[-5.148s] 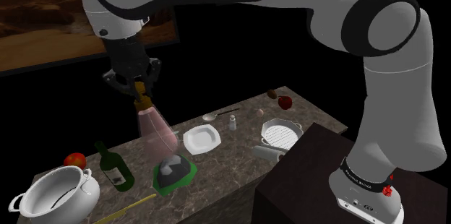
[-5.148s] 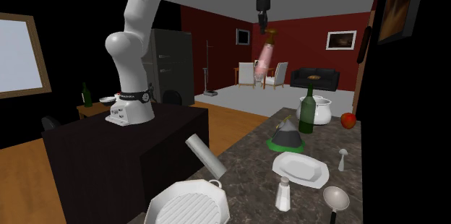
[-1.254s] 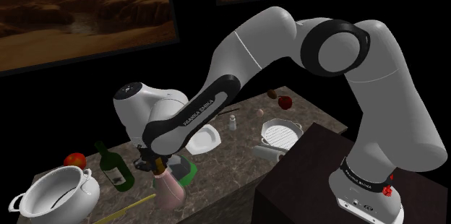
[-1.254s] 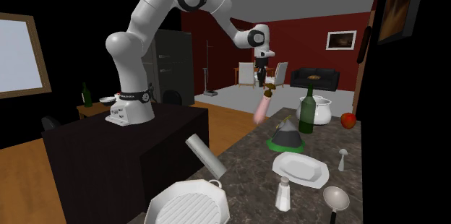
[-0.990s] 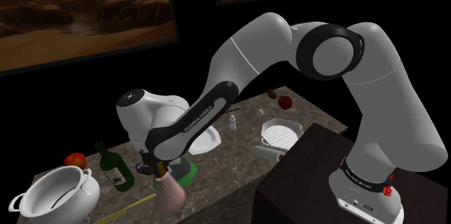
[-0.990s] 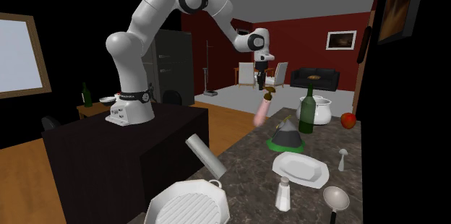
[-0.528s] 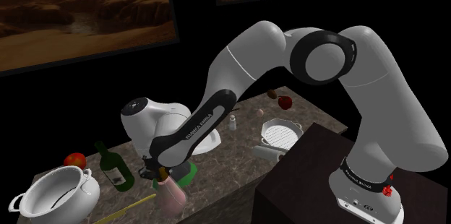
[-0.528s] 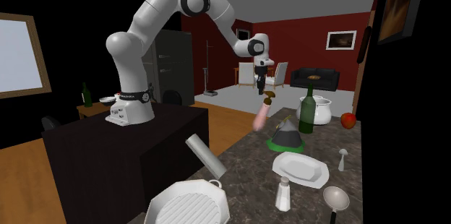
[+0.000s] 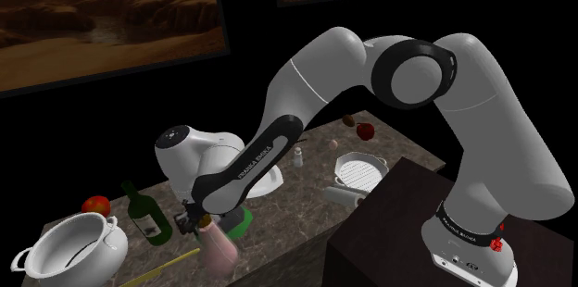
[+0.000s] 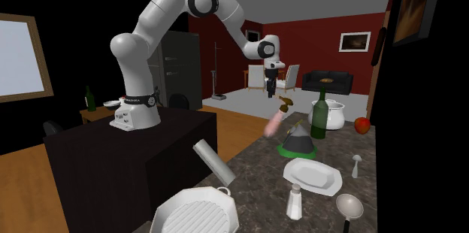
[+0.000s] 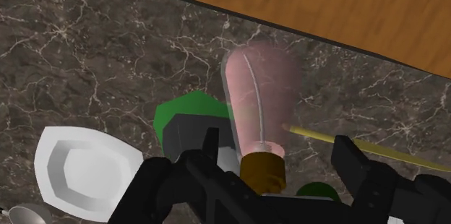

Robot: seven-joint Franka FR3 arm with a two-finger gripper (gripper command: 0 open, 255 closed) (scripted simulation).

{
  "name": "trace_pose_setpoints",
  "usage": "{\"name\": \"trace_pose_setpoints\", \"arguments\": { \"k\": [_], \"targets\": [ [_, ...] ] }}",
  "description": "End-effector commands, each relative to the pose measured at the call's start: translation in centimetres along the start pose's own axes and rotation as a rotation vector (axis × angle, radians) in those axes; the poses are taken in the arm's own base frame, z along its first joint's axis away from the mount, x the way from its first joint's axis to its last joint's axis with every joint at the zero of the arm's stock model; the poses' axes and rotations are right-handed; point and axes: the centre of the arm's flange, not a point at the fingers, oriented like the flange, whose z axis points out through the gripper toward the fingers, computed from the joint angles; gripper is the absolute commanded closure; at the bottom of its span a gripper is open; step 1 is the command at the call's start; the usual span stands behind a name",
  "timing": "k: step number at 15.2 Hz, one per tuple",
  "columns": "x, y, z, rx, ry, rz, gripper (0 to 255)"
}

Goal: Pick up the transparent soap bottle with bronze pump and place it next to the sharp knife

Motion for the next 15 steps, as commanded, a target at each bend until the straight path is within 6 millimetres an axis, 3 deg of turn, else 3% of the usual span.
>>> {"name": "trace_pose_setpoints", "arguments": {
  "k": [1, 3, 7, 15],
  "targets": [
    [0.0, 0.0, 0.0, 0.0, 0.0, 0.0, 0],
    [0.0, 0.0, 0.0, 0.0, 0.0, 0.0, 0],
    [0.0, 0.0, -5.0, 0.0, 0.0, 0.0, 0],
    [0.0, 0.0, -5.0, 0.0, 0.0, 0.0, 0]
  ]
}}
